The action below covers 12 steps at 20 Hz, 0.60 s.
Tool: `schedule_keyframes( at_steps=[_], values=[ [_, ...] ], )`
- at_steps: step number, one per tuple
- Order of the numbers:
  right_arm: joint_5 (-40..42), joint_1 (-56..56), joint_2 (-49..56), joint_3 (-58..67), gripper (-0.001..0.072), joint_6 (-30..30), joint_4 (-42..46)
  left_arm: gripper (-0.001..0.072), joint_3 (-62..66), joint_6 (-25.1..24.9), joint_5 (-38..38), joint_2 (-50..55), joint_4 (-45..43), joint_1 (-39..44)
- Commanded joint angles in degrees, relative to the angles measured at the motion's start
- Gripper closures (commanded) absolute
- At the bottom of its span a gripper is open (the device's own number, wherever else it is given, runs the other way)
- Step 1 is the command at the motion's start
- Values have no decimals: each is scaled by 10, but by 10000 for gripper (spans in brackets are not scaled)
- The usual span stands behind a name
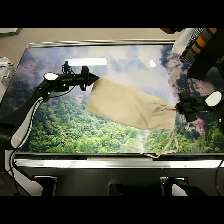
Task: Fold the clothes and pants, and hang the long-sleeved shirts on hangers.
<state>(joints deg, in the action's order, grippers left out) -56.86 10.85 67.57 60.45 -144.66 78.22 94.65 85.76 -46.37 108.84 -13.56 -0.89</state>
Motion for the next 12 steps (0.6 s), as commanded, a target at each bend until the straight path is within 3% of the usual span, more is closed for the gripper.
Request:
schedule_keyframes(
  at_steps=[1,6,12],
  values=[
    [52,0,10,1,674,-51,29,696,0,-84,64,14,113,2],
    [108,0,39,1,674,-65,30,694,0,-125,139,50,186,34],
    [139,0,89,0,674,-65,31,693,22,-125,192,92,186,63]
  ],
)
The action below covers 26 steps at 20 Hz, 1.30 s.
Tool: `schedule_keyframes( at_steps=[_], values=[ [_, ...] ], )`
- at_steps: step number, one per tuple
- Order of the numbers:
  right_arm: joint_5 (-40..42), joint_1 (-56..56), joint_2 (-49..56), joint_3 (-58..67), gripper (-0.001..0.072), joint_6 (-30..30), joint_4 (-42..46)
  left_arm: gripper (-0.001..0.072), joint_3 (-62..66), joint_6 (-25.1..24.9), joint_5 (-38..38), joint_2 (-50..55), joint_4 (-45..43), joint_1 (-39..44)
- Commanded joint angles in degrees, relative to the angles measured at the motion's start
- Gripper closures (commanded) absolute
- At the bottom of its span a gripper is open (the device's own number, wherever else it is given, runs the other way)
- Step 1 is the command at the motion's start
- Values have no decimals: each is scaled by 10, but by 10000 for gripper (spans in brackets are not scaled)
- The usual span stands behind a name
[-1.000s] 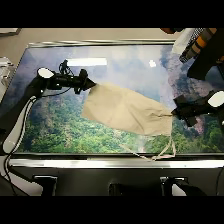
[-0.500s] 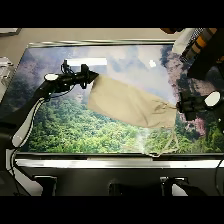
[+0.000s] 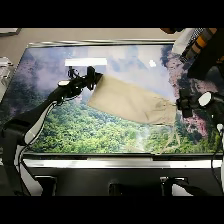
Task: Fold the clothes and pants, and hang the long-sleeved shirts on hangers.
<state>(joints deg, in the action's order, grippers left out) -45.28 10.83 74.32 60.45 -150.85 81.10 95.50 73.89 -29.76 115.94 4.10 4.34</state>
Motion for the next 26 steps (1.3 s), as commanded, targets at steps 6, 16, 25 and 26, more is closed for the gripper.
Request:
schedule_keyframes(
  at_steps=[6,16,25,26],
  values=[
    [56,0,67,1,672,-3,1,652,50,-6,26,53,9,16],
    [-106,66,-18,1,83,186,-31,168,50,-6,-214,13,-19,-106],
    [-252,125,-37,-71,31,395,-162,159,7,117,-424,-137,-361,-210],
    [-224,107,-37,-92,32,383,-160,159,-14,118,-422,-150,-361,-209]
  ],
)
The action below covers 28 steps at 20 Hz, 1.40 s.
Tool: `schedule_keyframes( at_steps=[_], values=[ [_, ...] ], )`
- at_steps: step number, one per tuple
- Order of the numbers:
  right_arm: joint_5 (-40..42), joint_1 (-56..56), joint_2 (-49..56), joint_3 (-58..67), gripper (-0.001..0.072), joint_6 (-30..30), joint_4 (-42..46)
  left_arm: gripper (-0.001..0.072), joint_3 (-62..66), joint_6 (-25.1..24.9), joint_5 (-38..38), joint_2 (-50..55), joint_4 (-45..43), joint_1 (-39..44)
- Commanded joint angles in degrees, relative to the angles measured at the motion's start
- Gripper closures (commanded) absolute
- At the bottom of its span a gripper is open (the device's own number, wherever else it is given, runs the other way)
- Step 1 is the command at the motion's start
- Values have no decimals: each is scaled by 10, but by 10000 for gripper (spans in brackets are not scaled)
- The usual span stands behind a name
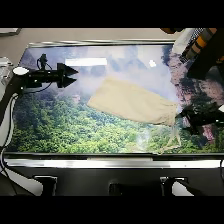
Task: Fold the clothes and pants, and hang the long-sleeved shirts on hangers.
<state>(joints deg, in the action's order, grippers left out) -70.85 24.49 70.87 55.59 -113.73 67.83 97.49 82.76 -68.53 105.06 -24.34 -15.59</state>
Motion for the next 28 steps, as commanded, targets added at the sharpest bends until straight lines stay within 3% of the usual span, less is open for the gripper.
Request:
schedule_keyframes(
  at_steps=[1,5,10,13,15,16,21,24,28],
  values=[
    [58,-45,-2,-59,33,3,-28,159,-59,34,-34,-54,-77,-10],
    [162,-92,5,-98,41,-32,-24,159,-156,36,-10,-87,-76,-3],
    [275,-105,18,-98,91,-49,-21,160,-226,33,91,-91,-76,54],
    [278,-105,24,-98,268,-55,-18,160,-235,34,162,-78,-76,110],
    [271,-105,28,-99,564,-54,-14,159,-235,43,194,-63,-76,142],
    [269,-105,28,-98,668,-55,-14,159,-235,52,203,-55,-76,155],
    [252,-105,26,-98,673,-54,-13,159,-235,76,198,-42,-77,169],
    [243,-105,26,-98,673,-54,-12,160,-235,88,144,-57,-88,151],
    [243,-105,26,-98,673,-55,-13,159,-235,177,120,-56,-181,154]
  ],
)
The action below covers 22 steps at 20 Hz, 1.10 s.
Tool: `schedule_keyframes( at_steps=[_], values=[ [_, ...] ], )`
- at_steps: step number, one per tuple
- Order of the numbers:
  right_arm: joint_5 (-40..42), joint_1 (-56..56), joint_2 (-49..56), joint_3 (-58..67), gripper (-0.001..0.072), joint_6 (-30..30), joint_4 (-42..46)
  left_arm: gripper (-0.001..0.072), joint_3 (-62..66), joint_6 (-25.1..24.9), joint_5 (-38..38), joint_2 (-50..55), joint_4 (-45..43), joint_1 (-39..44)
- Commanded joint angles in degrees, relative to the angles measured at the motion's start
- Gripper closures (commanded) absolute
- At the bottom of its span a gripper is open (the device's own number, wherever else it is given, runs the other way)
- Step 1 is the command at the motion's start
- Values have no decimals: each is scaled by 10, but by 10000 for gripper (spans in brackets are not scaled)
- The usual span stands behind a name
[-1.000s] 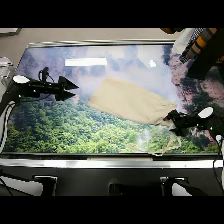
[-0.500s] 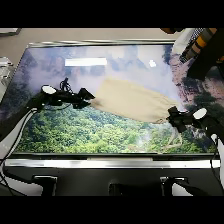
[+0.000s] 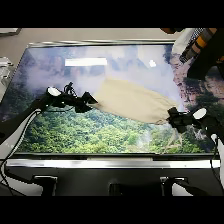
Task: Fold the clothes and pants, and hang the long-sleeved shirts on hangers.
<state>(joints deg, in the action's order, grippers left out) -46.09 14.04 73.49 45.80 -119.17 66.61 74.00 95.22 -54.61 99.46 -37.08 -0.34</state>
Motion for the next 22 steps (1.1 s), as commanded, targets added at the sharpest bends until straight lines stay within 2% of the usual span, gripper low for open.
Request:
schedule_keyframes(
  at_steps=[1,11,16,17,18,19,22],
  values=[
    [-5,-1,0,0,673,0,-2,159,0,54,-6,2,-50,6],
    [-15,-1,-6,0,673,0,-4,160,0,54,194,46,34,72],
    [-18,-1,-17,0,673,0,-4,190,4,53,226,73,101,99],
    [-19,-1,-21,0,673,0,-4,355,5,53,228,74,101,101],
    [-20,-1,-25,0,674,0,-4,645,6,51,227,73,101,100],
    [-20,-1,-29,0,674,0,-4,693,7,51,225,70,101,96],
    [-32,-1,-37,0,674,1,-4,695,7,51,170,51,93,62]
  ],
)
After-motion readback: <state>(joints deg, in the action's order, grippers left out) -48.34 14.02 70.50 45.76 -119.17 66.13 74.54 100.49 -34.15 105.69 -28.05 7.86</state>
